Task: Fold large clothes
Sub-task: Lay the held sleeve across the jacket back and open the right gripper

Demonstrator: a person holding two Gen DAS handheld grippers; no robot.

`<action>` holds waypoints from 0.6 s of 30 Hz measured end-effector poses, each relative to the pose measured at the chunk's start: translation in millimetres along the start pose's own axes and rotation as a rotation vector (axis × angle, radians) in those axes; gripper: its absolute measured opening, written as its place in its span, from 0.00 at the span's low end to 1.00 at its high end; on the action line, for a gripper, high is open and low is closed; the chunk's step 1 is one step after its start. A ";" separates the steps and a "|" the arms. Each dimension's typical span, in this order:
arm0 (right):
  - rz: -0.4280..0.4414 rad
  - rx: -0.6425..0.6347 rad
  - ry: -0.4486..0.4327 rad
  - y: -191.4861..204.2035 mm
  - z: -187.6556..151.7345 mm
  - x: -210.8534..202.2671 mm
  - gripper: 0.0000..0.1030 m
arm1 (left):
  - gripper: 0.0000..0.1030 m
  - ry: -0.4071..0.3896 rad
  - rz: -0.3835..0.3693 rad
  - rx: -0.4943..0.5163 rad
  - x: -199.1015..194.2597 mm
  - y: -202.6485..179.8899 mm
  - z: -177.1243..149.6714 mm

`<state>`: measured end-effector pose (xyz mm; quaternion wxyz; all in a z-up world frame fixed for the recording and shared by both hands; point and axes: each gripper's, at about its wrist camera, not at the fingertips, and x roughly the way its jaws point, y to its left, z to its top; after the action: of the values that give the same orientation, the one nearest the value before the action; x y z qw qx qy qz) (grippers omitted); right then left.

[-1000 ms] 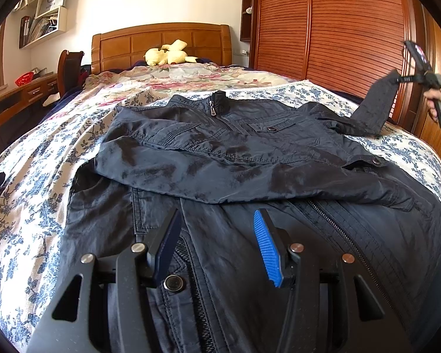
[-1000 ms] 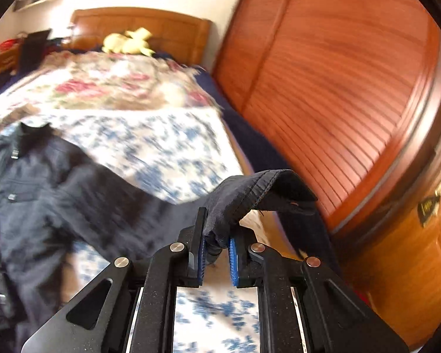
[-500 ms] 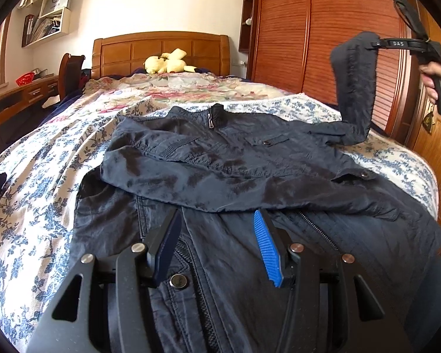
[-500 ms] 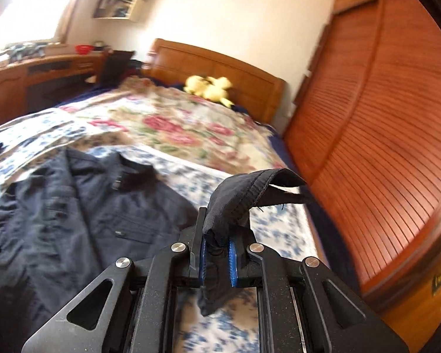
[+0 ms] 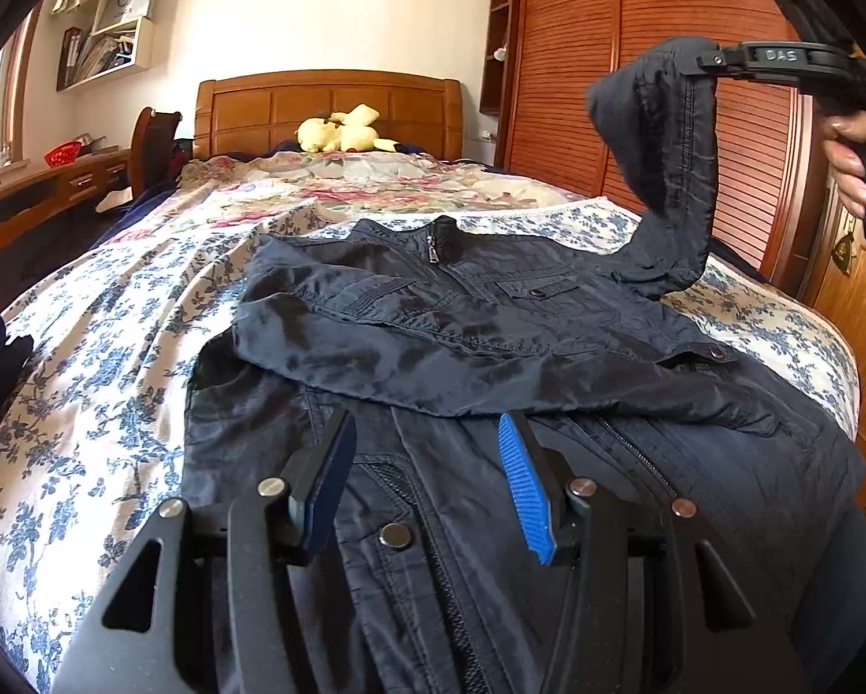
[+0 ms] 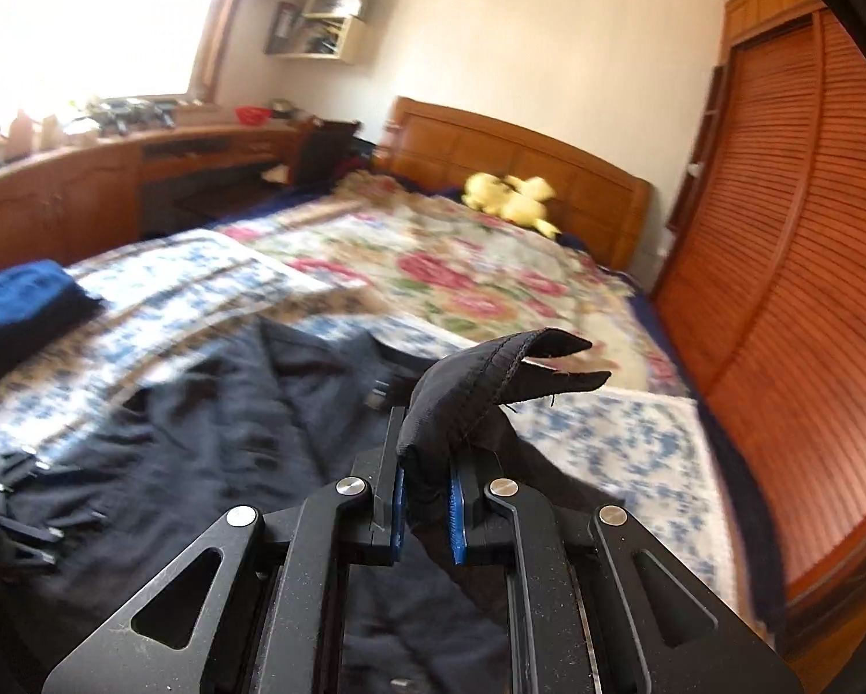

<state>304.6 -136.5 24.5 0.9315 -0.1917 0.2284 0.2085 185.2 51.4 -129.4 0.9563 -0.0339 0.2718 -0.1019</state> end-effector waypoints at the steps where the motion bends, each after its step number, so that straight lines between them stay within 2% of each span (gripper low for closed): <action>1: 0.023 -0.007 -0.007 8.2 1.2 -0.8 0.08 | 0.49 0.000 0.000 -0.004 0.1 1.8 0.0; 6: 0.113 -0.022 0.000 41.9 -9.8 0.1 0.08 | 0.49 -0.001 0.010 -0.014 -1.3 6.1 0.1; 18: 0.243 0.049 0.187 83.9 -99.9 22.5 0.09 | 0.49 0.004 0.020 -0.013 -0.3 7.6 -1.1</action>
<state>248.4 -104.5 -91.0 0.8784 -0.1586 0.3408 0.2952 185.8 58.9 -131.1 0.9566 -0.0374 0.2745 -0.0908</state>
